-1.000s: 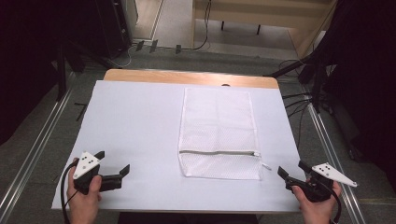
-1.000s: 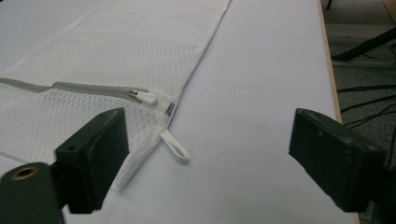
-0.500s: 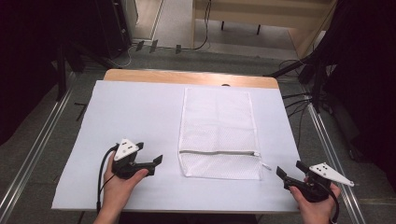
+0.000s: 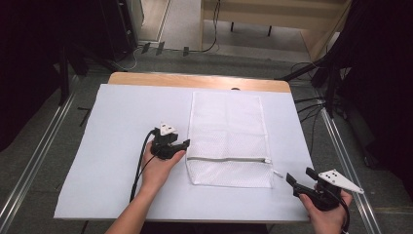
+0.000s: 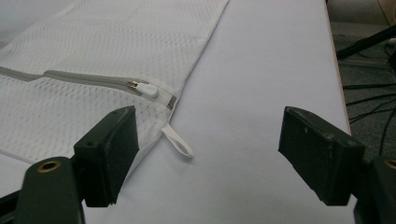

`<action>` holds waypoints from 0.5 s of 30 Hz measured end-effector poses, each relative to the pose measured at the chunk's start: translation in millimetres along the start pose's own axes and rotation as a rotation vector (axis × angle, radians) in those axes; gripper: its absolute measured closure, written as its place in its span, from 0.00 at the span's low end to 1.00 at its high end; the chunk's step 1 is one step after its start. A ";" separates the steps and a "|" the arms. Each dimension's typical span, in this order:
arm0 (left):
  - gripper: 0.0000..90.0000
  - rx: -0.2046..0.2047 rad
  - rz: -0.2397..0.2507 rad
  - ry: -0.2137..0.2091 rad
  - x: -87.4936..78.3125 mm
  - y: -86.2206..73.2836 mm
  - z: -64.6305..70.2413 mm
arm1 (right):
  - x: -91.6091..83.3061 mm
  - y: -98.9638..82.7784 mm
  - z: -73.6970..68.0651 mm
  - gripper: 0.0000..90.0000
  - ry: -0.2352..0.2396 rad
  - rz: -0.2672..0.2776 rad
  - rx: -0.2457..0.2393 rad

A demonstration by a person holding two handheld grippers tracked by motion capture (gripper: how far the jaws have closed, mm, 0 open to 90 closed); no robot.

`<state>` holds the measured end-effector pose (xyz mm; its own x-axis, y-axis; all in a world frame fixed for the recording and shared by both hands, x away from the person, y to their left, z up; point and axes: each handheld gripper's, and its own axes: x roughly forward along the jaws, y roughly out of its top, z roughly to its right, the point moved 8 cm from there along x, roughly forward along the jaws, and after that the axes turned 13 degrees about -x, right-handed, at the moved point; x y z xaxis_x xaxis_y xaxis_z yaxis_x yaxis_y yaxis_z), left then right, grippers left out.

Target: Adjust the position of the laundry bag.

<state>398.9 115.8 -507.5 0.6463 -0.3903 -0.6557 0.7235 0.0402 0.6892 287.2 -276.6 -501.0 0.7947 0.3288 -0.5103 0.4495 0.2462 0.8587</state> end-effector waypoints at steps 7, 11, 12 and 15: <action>0.66 -0.008 -0.055 0.019 15.1 -2.1 6.8 | 0.8 -0.5 0.3 0.24 0.000 -0.001 -0.001; 0.68 0.007 -0.100 0.036 20.1 -8.1 12.6 | 0.9 -0.6 0.9 0.24 -0.004 0.000 0.000; 0.68 0.007 -0.100 0.036 20.1 -8.1 12.6 | 0.9 -0.6 0.9 0.24 -0.004 0.000 0.000; 0.71 -0.003 -0.104 0.068 19.7 -8.7 14.2 | 1.1 -1.4 1.6 0.24 -0.005 -0.004 0.005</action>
<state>401.9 94.7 -522.0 0.5829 -0.3291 -0.7429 0.7879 0.0056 0.6157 288.0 -278.0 -502.7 0.7948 0.3228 -0.5138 0.4549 0.2435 0.8566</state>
